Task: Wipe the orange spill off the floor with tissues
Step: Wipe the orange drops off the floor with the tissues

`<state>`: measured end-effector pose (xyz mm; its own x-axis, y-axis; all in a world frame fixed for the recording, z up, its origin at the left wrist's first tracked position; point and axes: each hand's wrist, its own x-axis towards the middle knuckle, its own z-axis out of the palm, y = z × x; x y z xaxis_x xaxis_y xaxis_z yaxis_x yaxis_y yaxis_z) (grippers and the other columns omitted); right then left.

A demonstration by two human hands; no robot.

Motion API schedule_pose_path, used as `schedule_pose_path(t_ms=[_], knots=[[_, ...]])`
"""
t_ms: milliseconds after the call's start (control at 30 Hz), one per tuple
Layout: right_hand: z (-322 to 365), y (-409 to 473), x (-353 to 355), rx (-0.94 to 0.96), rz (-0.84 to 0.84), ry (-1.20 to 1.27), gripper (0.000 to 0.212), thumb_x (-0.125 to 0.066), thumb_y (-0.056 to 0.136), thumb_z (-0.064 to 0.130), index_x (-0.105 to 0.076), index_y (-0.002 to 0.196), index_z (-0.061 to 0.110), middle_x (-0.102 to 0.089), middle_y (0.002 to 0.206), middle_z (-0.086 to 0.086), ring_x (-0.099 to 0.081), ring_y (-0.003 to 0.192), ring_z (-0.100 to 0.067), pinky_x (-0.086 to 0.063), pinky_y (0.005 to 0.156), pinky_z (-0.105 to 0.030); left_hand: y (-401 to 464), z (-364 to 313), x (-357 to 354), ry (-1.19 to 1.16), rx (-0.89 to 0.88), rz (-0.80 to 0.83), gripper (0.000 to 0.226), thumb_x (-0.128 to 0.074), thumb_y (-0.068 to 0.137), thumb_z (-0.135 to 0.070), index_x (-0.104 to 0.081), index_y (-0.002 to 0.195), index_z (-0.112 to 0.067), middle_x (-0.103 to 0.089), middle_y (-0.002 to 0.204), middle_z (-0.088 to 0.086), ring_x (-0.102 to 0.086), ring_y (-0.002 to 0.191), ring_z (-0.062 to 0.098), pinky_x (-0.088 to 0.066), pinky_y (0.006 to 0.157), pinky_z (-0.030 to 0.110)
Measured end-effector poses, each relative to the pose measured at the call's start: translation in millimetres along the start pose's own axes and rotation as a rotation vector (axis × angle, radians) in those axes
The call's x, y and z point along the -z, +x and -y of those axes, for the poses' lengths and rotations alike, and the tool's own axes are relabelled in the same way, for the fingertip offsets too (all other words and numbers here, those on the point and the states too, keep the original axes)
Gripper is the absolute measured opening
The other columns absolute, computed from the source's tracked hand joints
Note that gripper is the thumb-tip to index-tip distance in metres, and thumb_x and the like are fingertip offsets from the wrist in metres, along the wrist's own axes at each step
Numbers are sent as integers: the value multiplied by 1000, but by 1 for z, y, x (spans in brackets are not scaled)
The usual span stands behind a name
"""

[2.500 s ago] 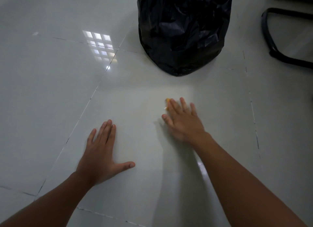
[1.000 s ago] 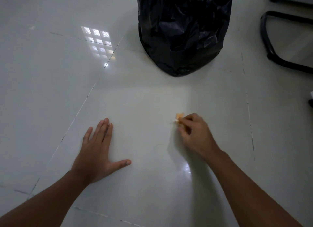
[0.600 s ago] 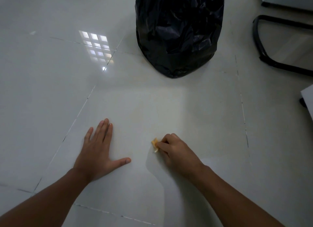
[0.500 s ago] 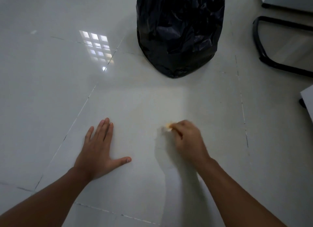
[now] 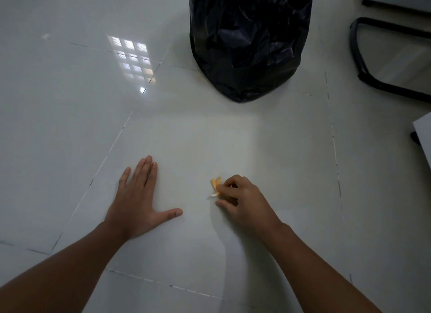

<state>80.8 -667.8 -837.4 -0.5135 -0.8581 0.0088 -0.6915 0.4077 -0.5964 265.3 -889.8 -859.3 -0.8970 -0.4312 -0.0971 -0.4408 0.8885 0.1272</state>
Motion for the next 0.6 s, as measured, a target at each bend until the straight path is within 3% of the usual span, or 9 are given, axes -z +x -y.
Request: schedule_pose_path(t_ms=[67,167,233,300,400,467,600], knots=[[1,0,-1,32,-61,-21,16,-66,90,18,-75,103,16,-63,94,-1,-58,89,-18,-48,75,-27,0,0,0,3,-3,2,130,-25,70,-97,-20,155,1,-15,166,17,-11,155,26,-14,123,55],[2,4,-6,77,-96,-149,19,-56,96,18,-70,100,6,-60,90,-8,-56,85,-25,-51,67,-38,0,2,0,-2,1,4,130,-26,70,-97,-19,156,0,-14,167,17,-10,155,26,-14,123,55],[-1,16,-4,-5,-134,-188,15,-56,94,13,-67,100,4,-60,92,-11,-55,89,-29,-49,73,-42,0,2,-1,1,6,1,130,-25,70,-98,-18,156,0,-12,167,16,-8,156,25,-13,124,54],[-10,30,2,-159,-243,-144,12,-57,91,6,-67,96,4,-62,94,-14,-54,94,-32,-43,81,-38,0,2,-1,-1,5,0,130,-25,70,-98,-18,156,0,-12,167,16,-8,156,25,-13,124,54],[-24,42,20,-372,-355,12,12,-56,93,14,-68,96,14,-65,95,-3,-47,97,-24,-33,74,-25,0,2,-2,-11,9,-11,131,-25,69,-98,-20,156,0,-13,167,16,-9,156,24,-13,124,54],[-28,42,26,-366,-318,70,12,-57,93,15,-68,94,19,-66,91,3,-48,94,-18,-33,72,-22,1,2,-3,-13,7,-10,130,-25,70,-98,-20,156,-1,-13,167,15,-9,156,24,-14,123,55],[-19,33,23,-284,-314,91,13,-61,89,11,-71,95,16,-64,89,1,-58,84,-13,-50,78,-28,1,3,-4,-16,4,-20,129,-26,71,-98,-21,155,-1,-14,167,15,-10,155,25,-14,123,55]])
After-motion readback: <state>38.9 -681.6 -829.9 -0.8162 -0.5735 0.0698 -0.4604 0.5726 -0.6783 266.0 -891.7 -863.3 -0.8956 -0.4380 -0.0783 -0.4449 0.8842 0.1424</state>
